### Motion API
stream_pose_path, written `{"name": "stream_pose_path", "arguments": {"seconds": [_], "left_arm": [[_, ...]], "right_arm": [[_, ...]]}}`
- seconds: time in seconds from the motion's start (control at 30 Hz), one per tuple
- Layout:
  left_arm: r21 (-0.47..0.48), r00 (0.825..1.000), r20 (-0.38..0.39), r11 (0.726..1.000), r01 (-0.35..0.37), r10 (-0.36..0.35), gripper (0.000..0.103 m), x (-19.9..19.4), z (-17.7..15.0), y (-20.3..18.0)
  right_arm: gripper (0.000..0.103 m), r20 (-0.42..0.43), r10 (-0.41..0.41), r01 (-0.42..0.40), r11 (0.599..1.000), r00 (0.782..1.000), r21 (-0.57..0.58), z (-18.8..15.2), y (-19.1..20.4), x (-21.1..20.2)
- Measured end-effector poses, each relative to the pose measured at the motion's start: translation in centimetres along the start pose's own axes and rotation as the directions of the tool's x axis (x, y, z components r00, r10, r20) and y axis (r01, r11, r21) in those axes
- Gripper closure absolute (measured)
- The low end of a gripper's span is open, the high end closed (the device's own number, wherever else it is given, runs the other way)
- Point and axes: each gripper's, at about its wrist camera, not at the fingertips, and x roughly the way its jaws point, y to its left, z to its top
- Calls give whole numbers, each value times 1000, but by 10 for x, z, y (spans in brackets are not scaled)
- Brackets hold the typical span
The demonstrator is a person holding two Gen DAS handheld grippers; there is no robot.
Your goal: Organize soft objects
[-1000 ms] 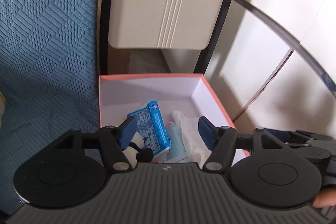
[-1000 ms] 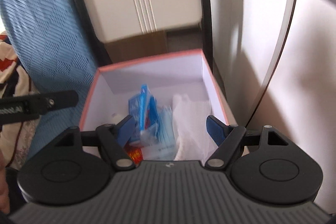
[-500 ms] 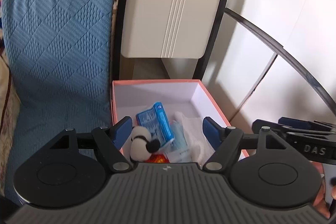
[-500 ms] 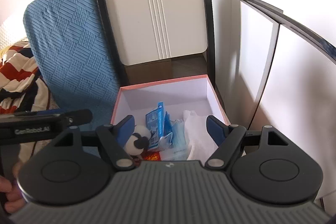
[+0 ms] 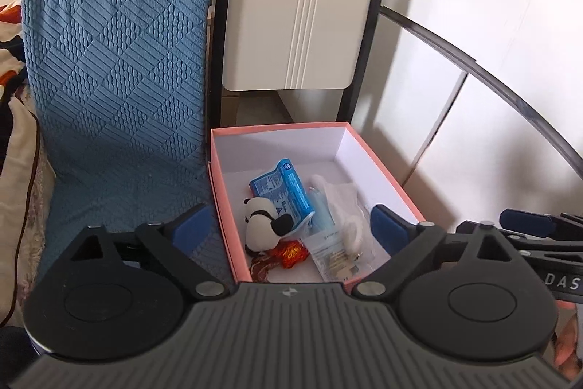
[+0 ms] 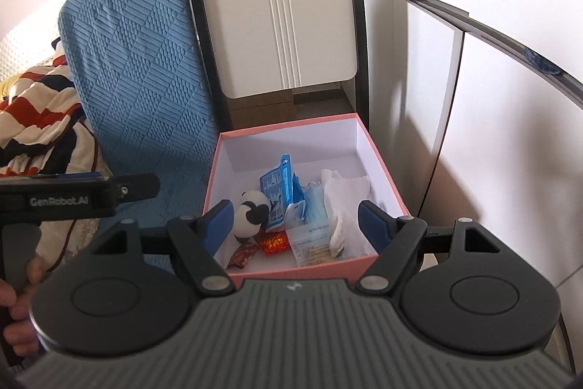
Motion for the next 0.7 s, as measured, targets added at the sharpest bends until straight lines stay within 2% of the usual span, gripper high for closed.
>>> {"name": "stream_pose_path", "arguments": {"seconds": [0.13,0.23,0.3,0.33,0.47,0.7], "left_arm": [[5,1000,-21,1000,23,-23,3,-13,-10,9],[2,1000,-8,1000,-13,13,0,-24,-13,16],[-20,1000,15,1000,-21,21,0,-32,-15,22],[-25,1000,14,999,-19,20,0,-34,-16,25],[-18,999,-30,1000,-19,19,0,-36,-20,28],[-8,999,-21,999,-32,32,0,-36,-26,22]], "right_arm": [[26,6,-5,5,1000,1000,9,-12,7,-7],[26,6,-37,37,999,999,20,-21,14,-10],[6,1,-46,46,998,999,30,-24,17,-12],[4,7,-48,48,998,999,32,-26,18,-14],[4,17,-83,82,996,996,31,-33,20,-16],[4,-11,-77,77,997,997,14,-41,25,-15]]}}
